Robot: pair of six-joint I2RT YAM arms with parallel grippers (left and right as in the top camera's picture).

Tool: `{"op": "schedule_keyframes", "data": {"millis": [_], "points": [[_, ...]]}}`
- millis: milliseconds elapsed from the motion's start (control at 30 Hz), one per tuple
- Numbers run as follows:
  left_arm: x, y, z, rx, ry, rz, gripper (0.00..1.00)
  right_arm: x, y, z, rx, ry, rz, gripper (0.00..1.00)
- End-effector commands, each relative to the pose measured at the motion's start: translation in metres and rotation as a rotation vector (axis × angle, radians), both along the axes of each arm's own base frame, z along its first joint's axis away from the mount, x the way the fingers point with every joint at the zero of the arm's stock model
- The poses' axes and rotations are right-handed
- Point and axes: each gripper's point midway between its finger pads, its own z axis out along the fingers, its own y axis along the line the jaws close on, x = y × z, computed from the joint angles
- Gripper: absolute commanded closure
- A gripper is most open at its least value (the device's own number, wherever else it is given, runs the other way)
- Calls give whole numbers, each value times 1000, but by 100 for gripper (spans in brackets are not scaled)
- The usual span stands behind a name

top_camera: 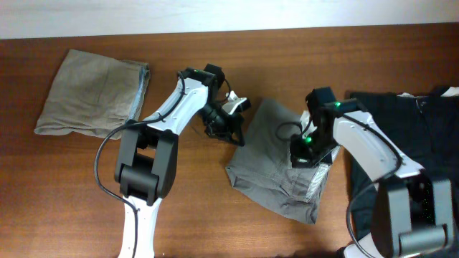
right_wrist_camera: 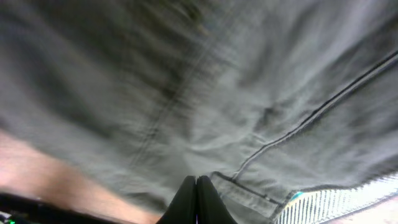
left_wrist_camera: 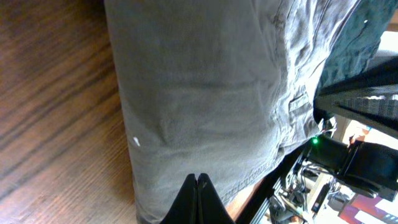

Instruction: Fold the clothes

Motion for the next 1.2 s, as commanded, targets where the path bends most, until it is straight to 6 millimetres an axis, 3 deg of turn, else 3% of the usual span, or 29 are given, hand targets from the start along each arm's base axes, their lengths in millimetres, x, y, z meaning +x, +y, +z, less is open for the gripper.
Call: {"op": "schedule_keyframes", "data": {"millis": [0, 133, 300, 367, 467, 600, 733, 833, 900, 1033, 1067, 1133, 1167], "points": [[9, 6, 13, -6, -41, 10, 99, -30, -8, -38, -47, 128, -49, 96], [0, -4, 30, -101, 15, 12, 99, -46, -11, -58, -59, 172, -75, 96], [-15, -13, 29, -88, 14, -54, 99, -41, -9, -56, -49, 159, -76, 96], [-22, -11, 16, 9, -23, -108, 99, -34, -8, -49, -46, 147, -75, 96], [-28, 2, -7, 193, -91, -190, 100, -20, -6, -30, -40, 115, -63, 96], [-33, 30, -52, 394, -130, -220, 99, 10, -1, 26, -22, 30, -44, 96], [-42, 57, -82, 453, -85, -169, 100, 29, 1, 61, -15, -34, -42, 96], [-4, 92, -87, 568, -144, -9, 100, 40, 3, 70, -7, -77, -43, 96], [29, 103, -77, 550, -186, 99, 100, 42, 2, 69, -10, -84, -42, 96], [101, 112, -28, 433, -317, 255, 100, 58, 5, 66, 2, -161, -9, 96], [130, 110, 4, 354, -385, 307, 99, 69, 5, 62, 3, -210, -11, 96], [154, 107, 41, 259, -448, 348, 98, 81, 7, 58, 11, -256, -11, 96], [169, 105, 87, 153, -493, 382, 95, 86, 9, 49, 14, -265, -9, 96]]}}
